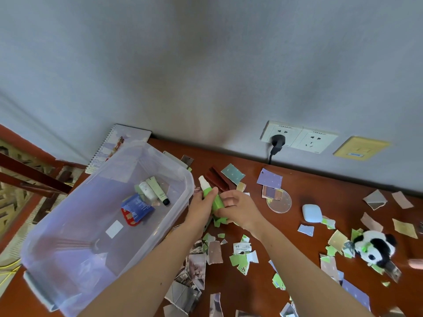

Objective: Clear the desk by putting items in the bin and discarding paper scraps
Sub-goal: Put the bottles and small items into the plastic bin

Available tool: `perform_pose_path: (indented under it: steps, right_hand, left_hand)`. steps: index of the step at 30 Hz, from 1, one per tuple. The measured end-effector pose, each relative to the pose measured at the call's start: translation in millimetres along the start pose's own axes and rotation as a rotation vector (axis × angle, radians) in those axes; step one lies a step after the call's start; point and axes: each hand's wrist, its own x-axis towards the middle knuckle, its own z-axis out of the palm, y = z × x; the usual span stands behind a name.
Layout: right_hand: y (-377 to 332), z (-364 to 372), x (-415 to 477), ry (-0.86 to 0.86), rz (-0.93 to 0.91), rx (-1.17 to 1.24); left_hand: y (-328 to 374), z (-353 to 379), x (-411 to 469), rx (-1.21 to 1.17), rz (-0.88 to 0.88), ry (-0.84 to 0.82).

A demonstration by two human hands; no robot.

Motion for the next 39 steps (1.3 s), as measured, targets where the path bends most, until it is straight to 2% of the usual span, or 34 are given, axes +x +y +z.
perform_pose_path:
  steps: [4, 8, 11, 14, 22, 27, 30, 39]
  right_hand:
    - [-3, -7, 1, -0.021, -0.022, -0.007]
    - [-1, -8, 26, 0.228, -0.122, -0.243]
    - [0, -7, 44, 0.287, -0.119, -0.269]
    - [2, -6, 57, 0.340, -0.156, -0.440]
    - [10, 4, 81, 0.333, -0.212, -0.763]
    - [6, 4, 81, 0.278, -0.173, -0.839]
    - [-2, 1, 76, 0.264, -0.086, -0.702]
    - [-27, -7, 19, 0.229, 0.104, 0.272]
  left_hand:
    - [0, 6, 6, 0.112, 0.030, 0.098]
    - [-5, 9, 13, 0.042, 0.024, 0.137]
    - [-5, 10, 18, 0.008, -0.020, 0.171]
    - [-6, 12, 21, -0.035, -0.012, 0.173]
    - [-23, 13, 46, -0.076, 0.021, 0.180]
    - [-16, 12, 42, -0.091, 0.020, 0.179]
    - [-12, 11, 38, -0.092, 0.039, 0.170]
    - [-1, 13, -5, -0.093, 0.162, 0.099]
